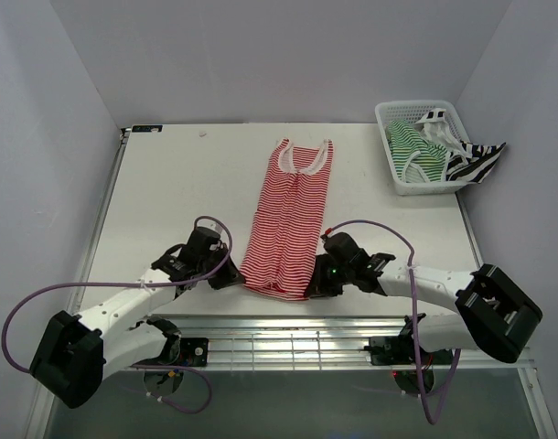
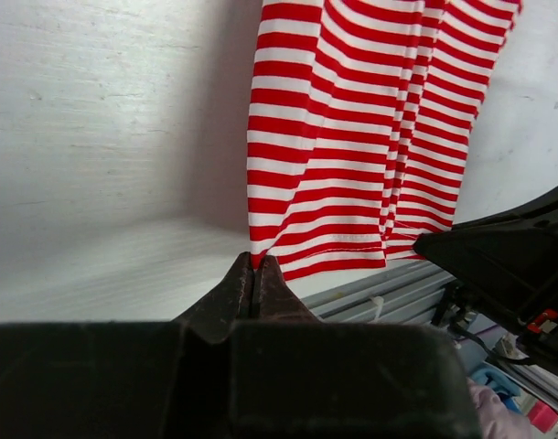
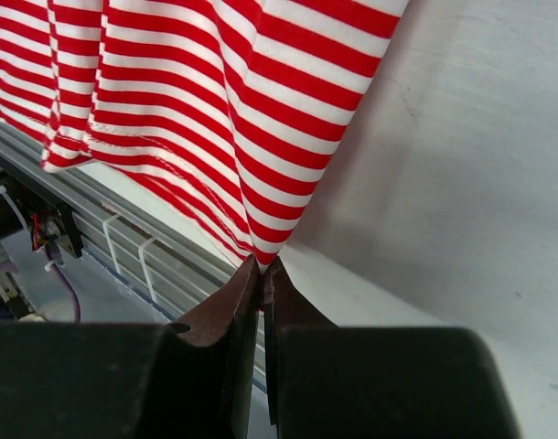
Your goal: Fold and stack the tank tops
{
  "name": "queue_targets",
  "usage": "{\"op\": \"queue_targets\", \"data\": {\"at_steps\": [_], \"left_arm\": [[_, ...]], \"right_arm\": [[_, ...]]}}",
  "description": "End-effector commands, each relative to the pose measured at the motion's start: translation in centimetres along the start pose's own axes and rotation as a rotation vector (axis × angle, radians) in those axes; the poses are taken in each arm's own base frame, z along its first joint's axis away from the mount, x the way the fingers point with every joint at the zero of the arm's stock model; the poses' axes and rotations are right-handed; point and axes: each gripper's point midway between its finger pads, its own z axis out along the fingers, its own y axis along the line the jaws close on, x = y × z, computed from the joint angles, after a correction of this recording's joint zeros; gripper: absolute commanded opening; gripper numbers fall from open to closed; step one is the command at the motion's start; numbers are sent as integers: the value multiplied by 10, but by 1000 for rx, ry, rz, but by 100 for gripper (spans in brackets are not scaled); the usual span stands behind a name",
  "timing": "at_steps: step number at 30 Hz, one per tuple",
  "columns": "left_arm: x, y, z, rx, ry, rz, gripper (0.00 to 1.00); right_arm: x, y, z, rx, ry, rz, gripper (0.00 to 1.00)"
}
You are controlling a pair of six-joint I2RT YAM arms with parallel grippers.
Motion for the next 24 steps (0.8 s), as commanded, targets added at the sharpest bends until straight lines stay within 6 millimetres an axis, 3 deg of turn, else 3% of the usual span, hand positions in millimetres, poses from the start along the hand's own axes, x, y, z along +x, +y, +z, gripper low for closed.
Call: {"op": "queue_targets", "data": {"at_steps": [1, 6, 12, 17, 24], "left_arm": [[-16, -29, -19, 67, -48, -20, 0], [-35, -48, -21, 76, -77, -12, 0], [-80, -79, -26, 76, -191, 15, 0], [-118, -104, -20, 60, -265, 44, 0], [-172, -125, -10, 34, -363, 76, 0]], "right_arm": [[-10, 7, -15, 19, -50, -6, 8], [-38, 23, -33, 24, -136, -45, 8], [-75, 26, -43, 29, -201, -68, 8], [-125, 37, -57, 9, -281, -95, 8], [-187, 38, -72, 21, -369, -134, 8]]}}
